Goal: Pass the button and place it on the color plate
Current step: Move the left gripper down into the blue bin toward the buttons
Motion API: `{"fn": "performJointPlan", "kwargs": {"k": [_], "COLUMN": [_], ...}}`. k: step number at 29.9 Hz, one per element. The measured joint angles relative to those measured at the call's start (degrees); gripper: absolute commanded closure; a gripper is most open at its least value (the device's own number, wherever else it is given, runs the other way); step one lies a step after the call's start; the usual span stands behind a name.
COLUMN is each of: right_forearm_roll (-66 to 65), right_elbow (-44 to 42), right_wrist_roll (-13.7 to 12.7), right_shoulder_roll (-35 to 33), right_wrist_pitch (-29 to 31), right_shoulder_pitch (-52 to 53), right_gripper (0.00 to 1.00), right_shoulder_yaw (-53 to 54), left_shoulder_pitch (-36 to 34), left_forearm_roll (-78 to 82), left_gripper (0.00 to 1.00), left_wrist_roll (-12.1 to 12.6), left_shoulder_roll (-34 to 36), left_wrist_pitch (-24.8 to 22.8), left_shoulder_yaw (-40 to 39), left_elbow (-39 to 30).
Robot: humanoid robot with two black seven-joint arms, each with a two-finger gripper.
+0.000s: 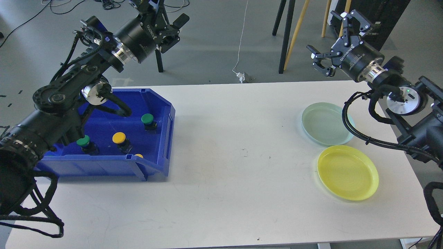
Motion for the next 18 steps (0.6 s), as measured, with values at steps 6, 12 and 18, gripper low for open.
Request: {"fn": "performJointPlan", "kwargs": {"k": [6, 12, 18], "right_forearm_roll": [0.82, 0.9, 0.91], "right_elbow": [-2.36, -2.62, -2.65], "right_wrist_roll": [0.0, 0.01, 0.0], "right_shoulder_roll": [2.77, 2.96, 2.86], "right_wrist_pitch": [0.0, 0.0, -0.02], "right_shoulder_pitch": [0.0, -0.44, -1.04], "right_gripper": [0.0, 0.0, 0.0], "right_shoulder_yaw": [2.98, 3.27, 2.98], "left_shoulder_pitch": [0.35, 2.31, 12.32], "left_forearm_roll": [-3.3, -16.85, -18.91], "left_gripper": [0.0, 0.01, 0.01], "left_wrist_roll": [0.0, 0.0, 0.0], "left_shoulder_roll": [-0.02, 0.19, 8.39], "left_wrist_pitch": [0.0, 0.03, 0.03], "left_shoulder_yaw": [-0.07, -1.11, -13.94], "left_elbow": [2.38, 5.51, -13.29]}}
